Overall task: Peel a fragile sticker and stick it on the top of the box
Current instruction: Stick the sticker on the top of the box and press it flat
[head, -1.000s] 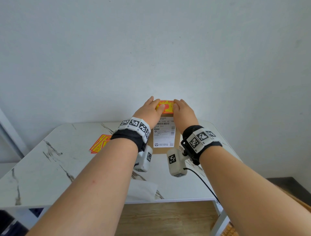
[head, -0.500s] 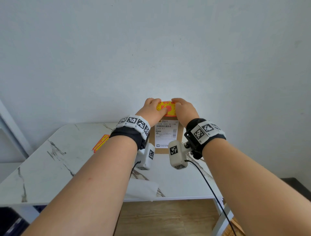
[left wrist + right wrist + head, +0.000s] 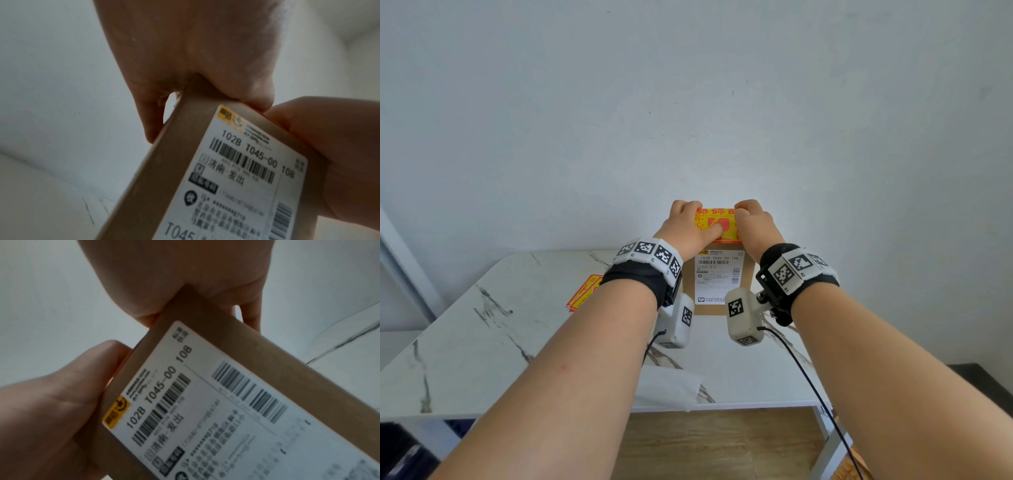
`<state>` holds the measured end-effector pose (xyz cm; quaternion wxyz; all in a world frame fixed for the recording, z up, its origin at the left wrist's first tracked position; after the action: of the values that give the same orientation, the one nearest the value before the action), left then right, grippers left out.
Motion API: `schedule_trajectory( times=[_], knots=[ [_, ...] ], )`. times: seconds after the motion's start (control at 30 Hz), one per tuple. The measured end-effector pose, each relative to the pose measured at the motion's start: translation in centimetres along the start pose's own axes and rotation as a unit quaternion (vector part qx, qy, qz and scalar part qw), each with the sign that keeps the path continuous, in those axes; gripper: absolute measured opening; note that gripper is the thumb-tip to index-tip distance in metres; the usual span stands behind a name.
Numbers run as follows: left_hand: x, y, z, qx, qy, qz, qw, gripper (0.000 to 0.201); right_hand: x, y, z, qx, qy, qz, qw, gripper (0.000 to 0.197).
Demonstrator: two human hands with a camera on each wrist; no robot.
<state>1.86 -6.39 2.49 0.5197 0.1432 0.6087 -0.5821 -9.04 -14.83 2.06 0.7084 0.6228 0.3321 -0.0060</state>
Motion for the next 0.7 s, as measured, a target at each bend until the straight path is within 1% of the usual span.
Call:
schedule_trajectory(
  times=[0.07, 0.13, 0.2, 0.27, 0.33, 0.47, 0.6, 0.7],
  knots=[
    [0.1, 0.1, 0.0, -0.006, -0.005, -0.011, 1.000, 0.073, 0.1, -0.2, -0.1, 0.002, -0.002, 0.012, 1.000, 0.046],
    [0.3, 0.3, -0.1, -0.023, -0.002, -0.029, 0.999, 0.075, 0.1, -0.5, -0.1, 0.014, -0.006, 0.027, 1.000, 0.052],
    [0.3, 0.4, -0.2, -0.044, -0.007, -0.061, 0.997, 0.072, -0.1, -1.1, -0.2, 0.026, -0.020, 0.046, 0.998, 0.056],
    [0.0, 0.5, -0.3, -0.069, -0.015, -0.104, 0.992, 0.069, -0.2, -1.4, -0.5, 0.030, -0.036, 0.063, 0.997, 0.056],
    [-0.1, 0.5, -0.4, -0.088, -0.014, -0.124, 0.988, 0.069, -0.3, -1.7, -0.9, 0.031, -0.047, 0.072, 0.996, 0.053],
    [0.0, 1.2, -0.7, -0.116, -0.030, -0.087, 0.989, 0.070, -0.1, -2.4, -1.3, 0.042, -0.049, 0.068, 0.996, 0.047],
    [-0.4, 1.3, -0.9, -0.117, -0.040, -0.078, 0.989, 0.075, -0.1, -2.9, -1.3, 0.040, -0.047, 0.048, 0.997, 0.067],
    [-1.0, 1.4, -0.9, -0.124, -0.062, -0.107, 0.985, 0.066, -0.5, -3.1, -1.3, 0.035, -0.063, 0.041, 0.997, 0.066]
  ],
)
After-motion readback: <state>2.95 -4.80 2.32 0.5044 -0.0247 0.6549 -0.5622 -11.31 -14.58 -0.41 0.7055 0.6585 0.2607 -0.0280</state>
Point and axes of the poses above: each hand's wrist, its own z-axis towards the middle knuckle, its own x-axis out of the palm, y = z × x, the point moved 5 cm from there along z, towards the middle knuckle, and after that the axes turned 5 degrees about x, right-handed, at the moved point
